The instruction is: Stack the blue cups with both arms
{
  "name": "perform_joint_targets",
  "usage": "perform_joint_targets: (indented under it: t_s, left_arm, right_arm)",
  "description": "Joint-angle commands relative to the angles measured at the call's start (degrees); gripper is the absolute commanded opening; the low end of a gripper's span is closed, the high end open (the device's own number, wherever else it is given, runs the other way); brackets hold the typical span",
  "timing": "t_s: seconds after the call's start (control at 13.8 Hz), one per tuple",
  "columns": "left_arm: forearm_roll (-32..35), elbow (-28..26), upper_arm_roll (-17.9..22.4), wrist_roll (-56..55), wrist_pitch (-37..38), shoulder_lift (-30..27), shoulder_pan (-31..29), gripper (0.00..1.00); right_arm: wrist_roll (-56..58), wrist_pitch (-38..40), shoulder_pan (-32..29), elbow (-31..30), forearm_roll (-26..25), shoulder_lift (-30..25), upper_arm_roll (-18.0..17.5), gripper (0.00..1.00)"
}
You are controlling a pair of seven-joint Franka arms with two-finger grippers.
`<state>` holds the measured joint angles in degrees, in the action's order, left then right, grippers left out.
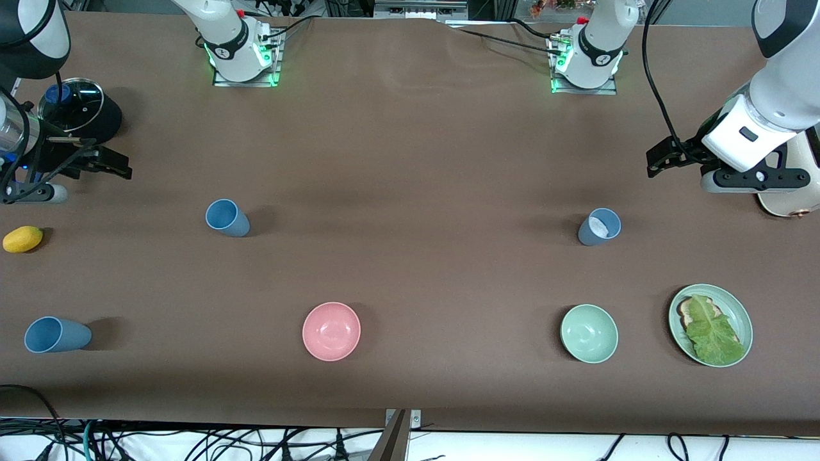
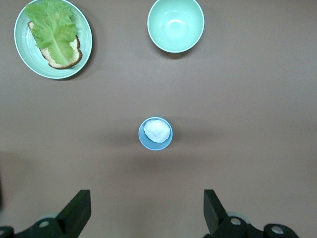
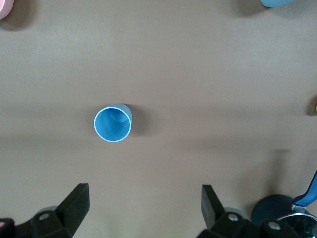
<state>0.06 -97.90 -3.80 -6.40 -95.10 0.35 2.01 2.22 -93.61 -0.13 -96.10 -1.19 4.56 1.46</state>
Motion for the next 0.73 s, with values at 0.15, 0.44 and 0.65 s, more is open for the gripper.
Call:
perform_joint_targets:
  t_s: [0.15, 0.44, 0.65]
  left_arm:
    - [-0.5, 1.4, 0.5, 0.6, 1.1, 0.6, 0.3, 1.00]
    - [-0.5, 1.3, 0.5, 0.7, 1.1, 0.7, 0.1, 1.00]
    - [-0.5, 1.4, 0.4, 1.4, 1.0, 2.4, -0.1, 1.00]
  right_arm:
    - [0.2, 1.0, 0.0, 0.7, 0.0, 0.3, -0.2, 1.00]
    - [0.4, 1.3, 0.7, 0.5, 0.0, 4.3, -0.3, 1.00]
    - [0.2, 2.0, 1.5, -0.2, 0.0, 9.7, -0.3, 1.00]
